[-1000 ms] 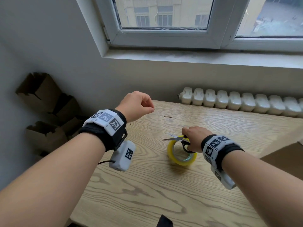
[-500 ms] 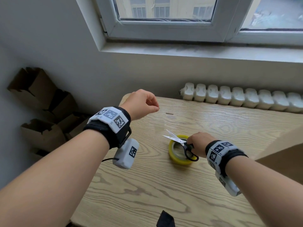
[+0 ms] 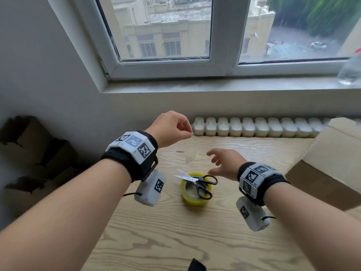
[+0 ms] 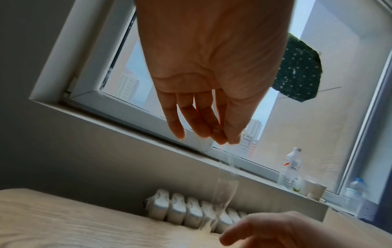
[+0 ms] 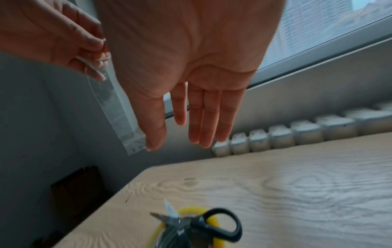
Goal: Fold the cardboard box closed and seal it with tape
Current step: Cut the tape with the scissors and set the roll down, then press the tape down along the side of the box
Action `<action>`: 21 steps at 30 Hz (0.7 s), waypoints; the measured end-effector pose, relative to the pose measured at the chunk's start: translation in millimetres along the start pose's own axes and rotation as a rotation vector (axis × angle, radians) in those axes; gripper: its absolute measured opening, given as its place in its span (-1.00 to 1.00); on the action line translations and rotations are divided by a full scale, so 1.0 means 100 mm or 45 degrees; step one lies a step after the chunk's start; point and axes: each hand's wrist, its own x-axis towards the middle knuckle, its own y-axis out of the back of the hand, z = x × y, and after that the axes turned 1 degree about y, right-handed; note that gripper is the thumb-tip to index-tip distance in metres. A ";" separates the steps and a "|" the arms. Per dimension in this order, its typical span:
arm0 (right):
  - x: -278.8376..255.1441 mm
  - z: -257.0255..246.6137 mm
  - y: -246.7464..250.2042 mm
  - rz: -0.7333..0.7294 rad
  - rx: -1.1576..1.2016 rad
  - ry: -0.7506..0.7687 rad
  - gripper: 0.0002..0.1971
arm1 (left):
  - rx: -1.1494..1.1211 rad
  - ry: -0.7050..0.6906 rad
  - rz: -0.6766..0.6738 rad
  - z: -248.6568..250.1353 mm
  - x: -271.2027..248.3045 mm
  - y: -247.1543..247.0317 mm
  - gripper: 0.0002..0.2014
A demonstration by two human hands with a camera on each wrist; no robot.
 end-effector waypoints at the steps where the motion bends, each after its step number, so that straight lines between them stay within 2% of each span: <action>1: -0.06 0.03 0.07 0.026 0.030 0.003 -0.36 | 0.004 -0.026 -0.003 0.10 0.00 -0.02 -0.95; 7: -0.43 0.32 0.33 0.134 0.116 -0.021 -0.41 | 0.021 -0.165 -0.036 0.69 -0.02 -0.22 -0.93; 13: -0.87 0.64 0.50 0.234 0.409 -0.035 -0.42 | -0.052 -0.290 -0.032 1.26 -0.09 -0.34 -0.94; 15: -1.01 0.75 0.56 0.262 0.511 -0.023 -0.51 | -0.098 -0.301 -0.035 1.40 -0.11 -0.38 -0.93; 19: -1.29 0.95 0.70 0.352 0.630 -0.021 -0.83 | -0.157 -0.302 -0.040 1.63 -0.17 -0.51 -0.97; 21: -1.41 1.04 0.77 0.396 0.664 -0.030 -0.89 | -0.177 -0.300 -0.034 1.73 -0.18 -0.57 -0.96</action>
